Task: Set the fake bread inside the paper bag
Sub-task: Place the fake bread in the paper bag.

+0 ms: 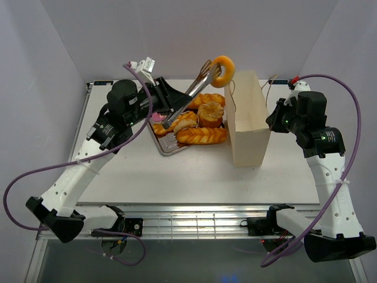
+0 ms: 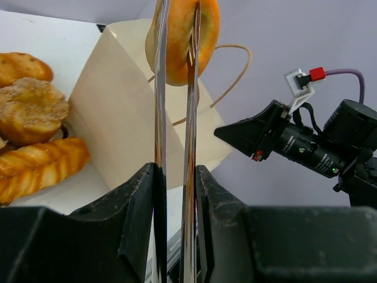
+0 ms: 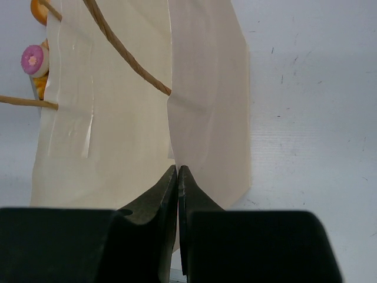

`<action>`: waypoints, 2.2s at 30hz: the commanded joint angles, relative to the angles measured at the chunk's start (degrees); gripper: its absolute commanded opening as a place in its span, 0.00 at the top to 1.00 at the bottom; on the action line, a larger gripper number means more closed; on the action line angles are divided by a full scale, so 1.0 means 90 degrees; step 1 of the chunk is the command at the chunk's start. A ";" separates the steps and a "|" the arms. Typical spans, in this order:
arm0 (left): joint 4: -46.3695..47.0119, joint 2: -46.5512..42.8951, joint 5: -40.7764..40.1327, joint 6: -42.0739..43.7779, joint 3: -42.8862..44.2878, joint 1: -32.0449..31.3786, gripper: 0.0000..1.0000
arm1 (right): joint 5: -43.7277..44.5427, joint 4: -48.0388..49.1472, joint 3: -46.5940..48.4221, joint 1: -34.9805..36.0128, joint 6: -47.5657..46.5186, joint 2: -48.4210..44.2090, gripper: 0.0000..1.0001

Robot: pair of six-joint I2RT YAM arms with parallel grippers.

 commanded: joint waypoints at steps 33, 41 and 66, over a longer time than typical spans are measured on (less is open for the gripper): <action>0.0365 0.2265 -0.1411 0.0445 0.2139 -0.1329 0.71 | 0.0007 0.0072 0.0108 -0.0002 0.0084 -0.0088 0.92; 0.0239 0.2509 -0.1499 0.0455 0.2139 -0.1339 0.62 | -0.0013 0.0072 0.0108 -0.0002 0.0074 -0.0088 0.92; 0.0219 0.2724 -0.1772 0.0455 0.2032 -0.1329 0.40 | 0.0026 -0.0006 0.0176 -0.0002 0.0035 -0.0088 0.92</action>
